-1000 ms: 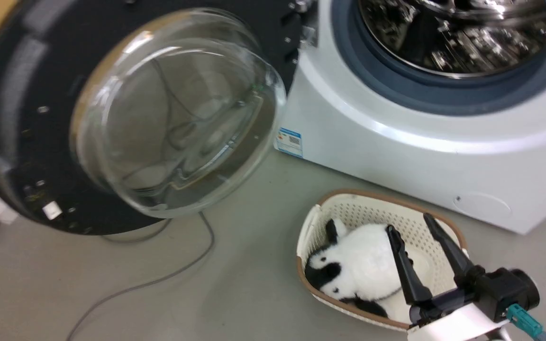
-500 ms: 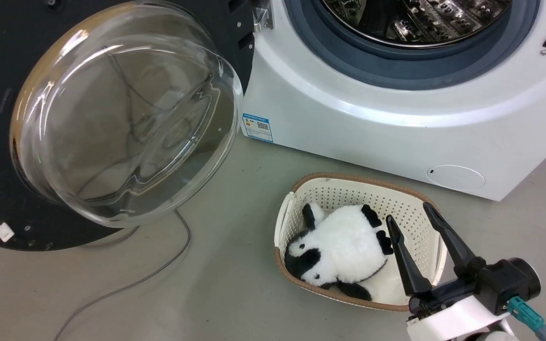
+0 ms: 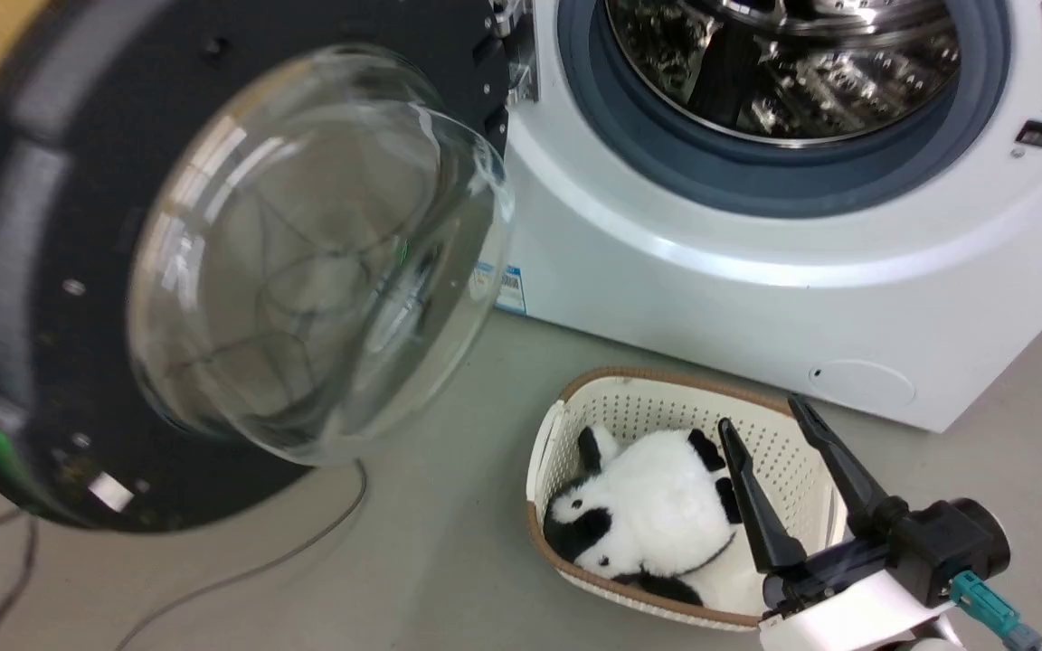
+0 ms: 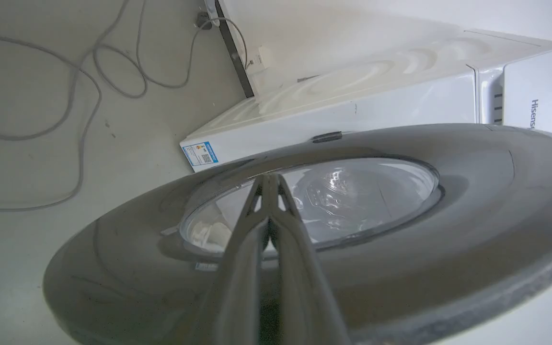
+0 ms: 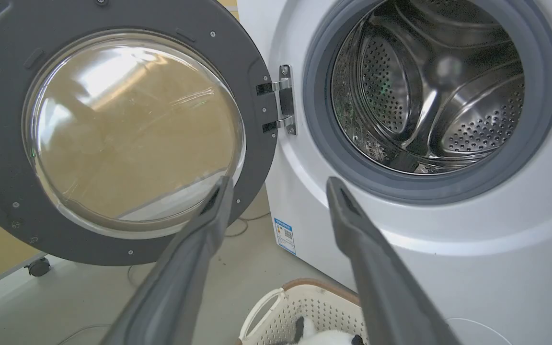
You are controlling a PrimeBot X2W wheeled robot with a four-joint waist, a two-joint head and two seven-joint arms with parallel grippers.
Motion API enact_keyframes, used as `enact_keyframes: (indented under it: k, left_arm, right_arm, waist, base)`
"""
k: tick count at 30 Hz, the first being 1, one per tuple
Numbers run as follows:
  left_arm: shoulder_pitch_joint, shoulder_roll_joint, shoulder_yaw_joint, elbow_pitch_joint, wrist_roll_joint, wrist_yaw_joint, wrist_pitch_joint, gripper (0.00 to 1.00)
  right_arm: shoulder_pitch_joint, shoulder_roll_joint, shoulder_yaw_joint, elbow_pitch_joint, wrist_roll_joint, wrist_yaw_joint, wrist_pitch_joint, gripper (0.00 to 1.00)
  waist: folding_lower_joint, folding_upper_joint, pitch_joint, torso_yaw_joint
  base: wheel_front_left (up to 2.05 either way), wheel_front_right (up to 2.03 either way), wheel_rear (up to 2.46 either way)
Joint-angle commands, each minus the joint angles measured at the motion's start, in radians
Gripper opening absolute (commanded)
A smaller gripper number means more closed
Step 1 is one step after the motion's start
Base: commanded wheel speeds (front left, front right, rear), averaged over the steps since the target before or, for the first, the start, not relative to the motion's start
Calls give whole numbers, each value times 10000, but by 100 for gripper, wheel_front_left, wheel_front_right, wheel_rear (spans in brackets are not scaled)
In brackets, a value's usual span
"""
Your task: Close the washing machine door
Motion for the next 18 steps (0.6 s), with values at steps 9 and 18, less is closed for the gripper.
enact_keyframes:
  k: [9, 18]
  left_arm:
    - [1935, -1267, -653, -2354, -1090, -45, 1880, 0]
    - [3652, -3105, -1786, -5073, -1441, 54, 2795, 0]
  right_arm:
    - [345, 238, -130, 38, 139, 8, -42, 100]
    - [508, 353, -225, 30, 99, 8, -42, 100]
  waist:
    - [0, 0, -632, -367]
    - [0, 0, -781, -1186]
  base:
    - [0, 0, 0]
    - [0, 0, 0]
